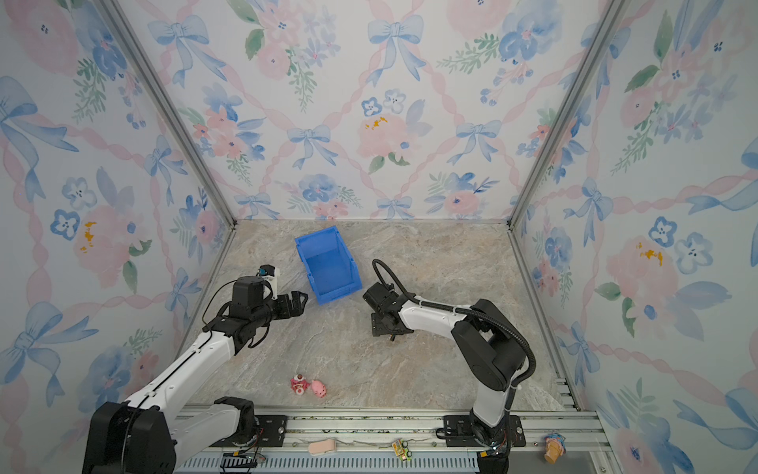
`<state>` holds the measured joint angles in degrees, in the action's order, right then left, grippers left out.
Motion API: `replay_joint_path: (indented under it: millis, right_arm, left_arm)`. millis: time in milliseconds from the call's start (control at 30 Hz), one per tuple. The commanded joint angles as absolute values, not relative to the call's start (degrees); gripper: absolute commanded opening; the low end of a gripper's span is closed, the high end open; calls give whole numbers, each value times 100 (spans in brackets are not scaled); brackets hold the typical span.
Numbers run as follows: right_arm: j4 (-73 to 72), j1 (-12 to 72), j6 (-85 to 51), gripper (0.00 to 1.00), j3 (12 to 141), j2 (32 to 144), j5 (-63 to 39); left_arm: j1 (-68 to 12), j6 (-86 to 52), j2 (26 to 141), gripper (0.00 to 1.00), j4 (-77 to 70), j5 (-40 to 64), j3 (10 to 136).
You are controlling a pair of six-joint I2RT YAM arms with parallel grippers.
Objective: Put the screwdriver in the bin
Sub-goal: Pick up the screwdriver from the center of the table.
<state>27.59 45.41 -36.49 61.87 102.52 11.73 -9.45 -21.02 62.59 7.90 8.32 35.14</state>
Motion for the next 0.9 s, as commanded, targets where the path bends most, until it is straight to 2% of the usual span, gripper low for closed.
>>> replay_joint_path:
  millis: [0, 400, 567, 867]
  right_arm:
    - [2977, 4499, -3616, 72, 6208, 10257, 1099]
    - [3207, 4448, -3614, 45, 6113, 10327, 1150]
    - [3251, 4458, -3438, 29, 6053, 10318, 1184]
    - [3306, 4450, -3501, 12, 5961, 10276, 1182]
  left_arm:
    - [-986, -1995, 6205, 98, 905, 765, 3446]
    - [-984, -1942, 6190, 98, 889, 553, 3481]
    - [-979, -1943, 6170, 98, 884, 494, 3481]
    - [-978, -1934, 6231, 98, 868, 467, 3490]
